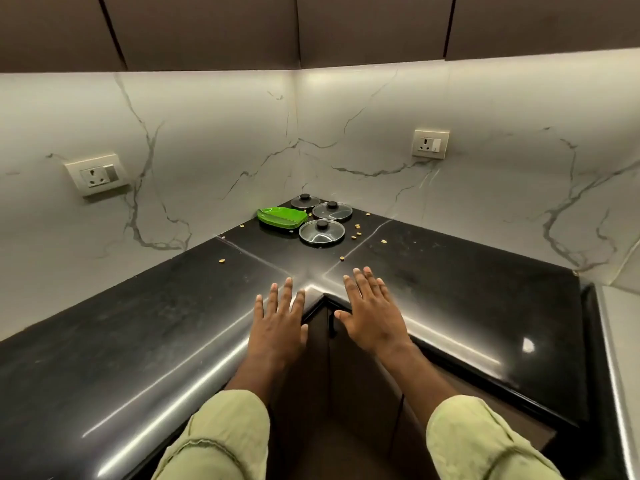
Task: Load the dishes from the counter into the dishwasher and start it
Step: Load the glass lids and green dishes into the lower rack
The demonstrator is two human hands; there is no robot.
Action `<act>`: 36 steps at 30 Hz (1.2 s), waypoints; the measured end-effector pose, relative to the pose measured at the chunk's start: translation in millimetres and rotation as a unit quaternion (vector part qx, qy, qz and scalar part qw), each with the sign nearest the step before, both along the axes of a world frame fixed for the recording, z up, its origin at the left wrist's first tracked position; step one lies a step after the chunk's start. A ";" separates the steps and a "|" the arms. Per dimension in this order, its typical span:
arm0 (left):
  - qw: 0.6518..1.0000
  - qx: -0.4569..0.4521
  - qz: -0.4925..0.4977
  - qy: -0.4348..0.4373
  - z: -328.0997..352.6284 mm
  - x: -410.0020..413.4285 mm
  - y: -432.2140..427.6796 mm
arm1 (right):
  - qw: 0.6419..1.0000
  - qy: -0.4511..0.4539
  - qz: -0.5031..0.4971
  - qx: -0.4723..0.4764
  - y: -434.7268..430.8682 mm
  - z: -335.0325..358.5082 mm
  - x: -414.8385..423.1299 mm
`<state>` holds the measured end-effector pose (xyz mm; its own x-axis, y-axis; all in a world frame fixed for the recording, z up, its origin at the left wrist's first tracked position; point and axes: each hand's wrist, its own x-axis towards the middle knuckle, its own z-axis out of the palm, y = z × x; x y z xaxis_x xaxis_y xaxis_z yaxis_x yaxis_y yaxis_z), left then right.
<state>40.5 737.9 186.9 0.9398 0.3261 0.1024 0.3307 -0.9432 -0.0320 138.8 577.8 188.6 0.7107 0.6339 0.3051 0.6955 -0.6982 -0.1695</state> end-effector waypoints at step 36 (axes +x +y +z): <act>0.971 -0.137 -0.023 0.193 -89.2 358.1 205.2 | 0.979 0.084 -0.004 -0.185 207.6 -54.2 338.7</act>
